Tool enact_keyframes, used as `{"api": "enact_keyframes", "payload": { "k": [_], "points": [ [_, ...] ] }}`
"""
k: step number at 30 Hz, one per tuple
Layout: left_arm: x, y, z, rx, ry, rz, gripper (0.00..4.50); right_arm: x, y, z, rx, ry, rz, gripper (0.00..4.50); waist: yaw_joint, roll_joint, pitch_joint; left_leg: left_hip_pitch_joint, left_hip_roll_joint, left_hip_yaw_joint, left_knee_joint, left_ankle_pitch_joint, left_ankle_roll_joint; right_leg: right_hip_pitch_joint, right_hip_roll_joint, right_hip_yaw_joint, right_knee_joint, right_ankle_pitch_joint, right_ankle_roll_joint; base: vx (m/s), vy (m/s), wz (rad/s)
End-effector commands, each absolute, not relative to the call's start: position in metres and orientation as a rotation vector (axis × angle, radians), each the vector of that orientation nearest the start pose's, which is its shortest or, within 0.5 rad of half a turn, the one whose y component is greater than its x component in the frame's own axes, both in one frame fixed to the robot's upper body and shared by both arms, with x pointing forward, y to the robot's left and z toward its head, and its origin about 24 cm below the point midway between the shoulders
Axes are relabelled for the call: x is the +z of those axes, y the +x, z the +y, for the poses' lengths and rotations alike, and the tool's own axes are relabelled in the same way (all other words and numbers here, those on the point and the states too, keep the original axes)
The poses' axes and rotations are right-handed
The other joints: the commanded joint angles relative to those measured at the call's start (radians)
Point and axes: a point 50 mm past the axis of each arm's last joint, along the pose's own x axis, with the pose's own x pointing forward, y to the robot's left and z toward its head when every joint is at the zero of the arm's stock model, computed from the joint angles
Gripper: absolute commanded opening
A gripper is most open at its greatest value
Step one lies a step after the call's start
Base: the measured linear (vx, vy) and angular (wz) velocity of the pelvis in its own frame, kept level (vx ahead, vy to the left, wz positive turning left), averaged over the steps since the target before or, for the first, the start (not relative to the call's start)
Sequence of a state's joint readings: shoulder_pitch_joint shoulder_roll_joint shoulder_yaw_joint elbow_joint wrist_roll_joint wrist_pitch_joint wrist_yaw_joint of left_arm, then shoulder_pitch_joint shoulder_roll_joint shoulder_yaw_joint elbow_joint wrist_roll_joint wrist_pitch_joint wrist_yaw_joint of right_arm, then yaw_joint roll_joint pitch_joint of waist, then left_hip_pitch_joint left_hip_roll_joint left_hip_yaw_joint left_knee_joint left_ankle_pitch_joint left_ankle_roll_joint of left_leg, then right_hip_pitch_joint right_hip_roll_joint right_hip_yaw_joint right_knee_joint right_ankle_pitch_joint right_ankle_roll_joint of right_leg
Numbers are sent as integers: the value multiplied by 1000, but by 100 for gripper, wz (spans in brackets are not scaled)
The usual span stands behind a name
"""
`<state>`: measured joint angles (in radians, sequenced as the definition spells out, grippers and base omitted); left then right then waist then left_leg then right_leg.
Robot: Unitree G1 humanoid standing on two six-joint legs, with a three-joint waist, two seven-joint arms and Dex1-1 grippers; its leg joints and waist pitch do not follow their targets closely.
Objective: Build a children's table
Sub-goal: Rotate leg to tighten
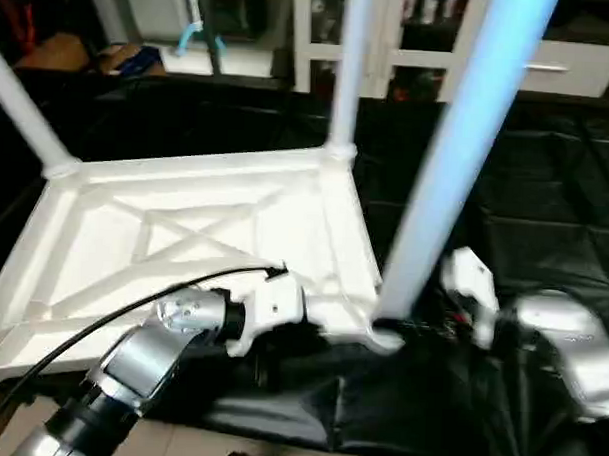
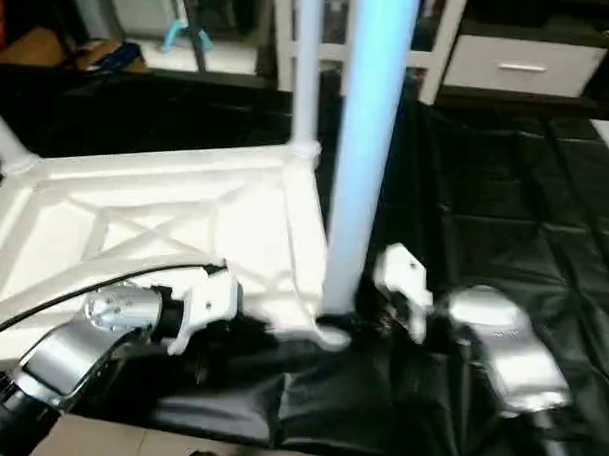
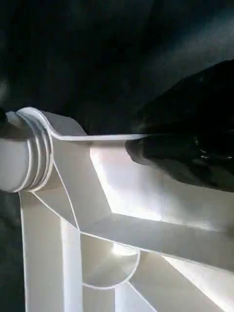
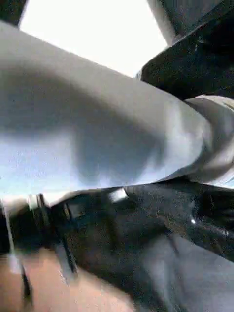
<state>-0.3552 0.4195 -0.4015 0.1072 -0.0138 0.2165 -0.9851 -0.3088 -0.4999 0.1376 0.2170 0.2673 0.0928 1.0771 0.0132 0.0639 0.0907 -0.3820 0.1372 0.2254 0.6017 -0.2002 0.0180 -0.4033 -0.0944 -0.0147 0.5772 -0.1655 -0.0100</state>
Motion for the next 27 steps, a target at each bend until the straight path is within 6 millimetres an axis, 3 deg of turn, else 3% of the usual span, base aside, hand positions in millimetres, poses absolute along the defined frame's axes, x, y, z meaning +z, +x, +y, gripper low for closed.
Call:
{"api": "enact_keyframes", "payload": {
  "k": [1,2,4,6,7,8,9,11,13,14,16,18,19,21,22,25,26,27],
  "points": [
    [44,271,104,-1256,490,354,0,63,293,-189,924,-228,239,189,-4,-17,-53,25,87,-58,-95,-310,33,22,-53,22,-69,-386,-211,-57,2,-6],
    [44,274,103,-1236,494,349,0,62,295,-189,887,-221,244,189,-13,-19,-50,32,87,-62,-98,-376,-4,14,-53,24,-76,-440,-187,-62,7,-3],
    [46,285,101,-1149,503,336,0,57,301,-189,764,-190,253,189,-17,-20,-48,28,87,-65,-101,-402,-18,16,-51,24,-77,-453,-173,0,0,0],
    [52,304,93,-989,505,300,0,48,308,-187,540,-187,260,189,-21,-21,-45,41,81,-63,-100,-450,-51,-1,-49,24,-88,-515,-144,-28,4,-1],
    [52,305,93,-984,506,299,0,48,308,-187,533,-188,260,189,-23,-22,-46,38,80,-66,-100,-454,-57,1,-49,23,-87,-522,-136,-56,8,-3],
    [55,314,88,-907,500,274,0,43,310,-186,412,-199,259,189,-26,-24,-46,34,80,-70,-103,-461,-58,5,-53,21,-90,-531,-123,0,0,0],
    [56,314,87,-902,499,272,0,43,310,-186,405,-200,259,189,-27,-18,-42,37,81,-69,-106,-479,-63,-3,-49,20,-96,-539,-113,0,0,0],
    [58,319,84,-859,490,259,0,40,311,-185,329,-204,262,189,-28,-22,-46,38,80,-72,-106,-494,-58,1,-51,18,-98,-535,-104,0,0,0],
    [59,323,80,-826,488,248,0,38,311,-183,259,-214,259,189,-27,-19,-42,42,78,-70,-107,-509,-56,-8,-48,18,-105,-547,-95,0,0,0],
    [61,326,74,-803,483,233,0,36,311,-176,219,-218,245,189,-29,-15,-42,53,75,-67,-106,-543,-69,-19,-42,15,-112,-556,-86,0,0,0],
    [63,328,67,-803,482,218,0,36,310,-163,220,-176,219,189,-30,-14,-40,49,77,-72,-112,-558,-70,-13,-42,12,-111,-542,-82,0,0,0],
    [61,327,61,-831,491,217,0,43,307,-136,371,-28,161,189,-30,-8,-42,46,79,-74,-119,-562,-63,-6,-45,12,-108,-487,-88,0,0,0],
    [60,327,61,-832,491,219,0,45,305,-133,414,0,147,189,-29,-7,-42,47,80,-72,-119,-562,-59,-6,-46,14,-109,-475,-91,0,0,0],
    [58,325,62,-855,499,226,0,51,303,-131,450,3,101,189,-23,-8,-42,50,82,-68,-119,-548,-57,-10,-47,19,-108,-438,-102,0,0,0],
    [57,324,62,-864,501,231,0,52,303,-130,464,3,95,244,-21,-9,-43,44,82,-66,-119,-521,-52,-6,-48,21,-104,-412,-112,0,0,0],
    [49,317,66,-932,511,267,0,63,303,-134,518,13,61,261,-15,-13,-46,32,85,-65,-120,-455,-26,8,-54,25,-95,-356,-127,0,0,0],
    [47,313,68,-962,514,280,0,67,304,-139,547,17,53,268,-16,-13,-48,18,85,-65,-117,-392,1,18,-58,24,-88,-319,-146,0,0,0],
    [47,313,68,-962,514,280,0,67,304,-139,547,17,53,280,-16,-14,-48,17,85,-64,-116,-386,9,19,-60,25,-89,-328,-149,0,0,0]
  ]
}}
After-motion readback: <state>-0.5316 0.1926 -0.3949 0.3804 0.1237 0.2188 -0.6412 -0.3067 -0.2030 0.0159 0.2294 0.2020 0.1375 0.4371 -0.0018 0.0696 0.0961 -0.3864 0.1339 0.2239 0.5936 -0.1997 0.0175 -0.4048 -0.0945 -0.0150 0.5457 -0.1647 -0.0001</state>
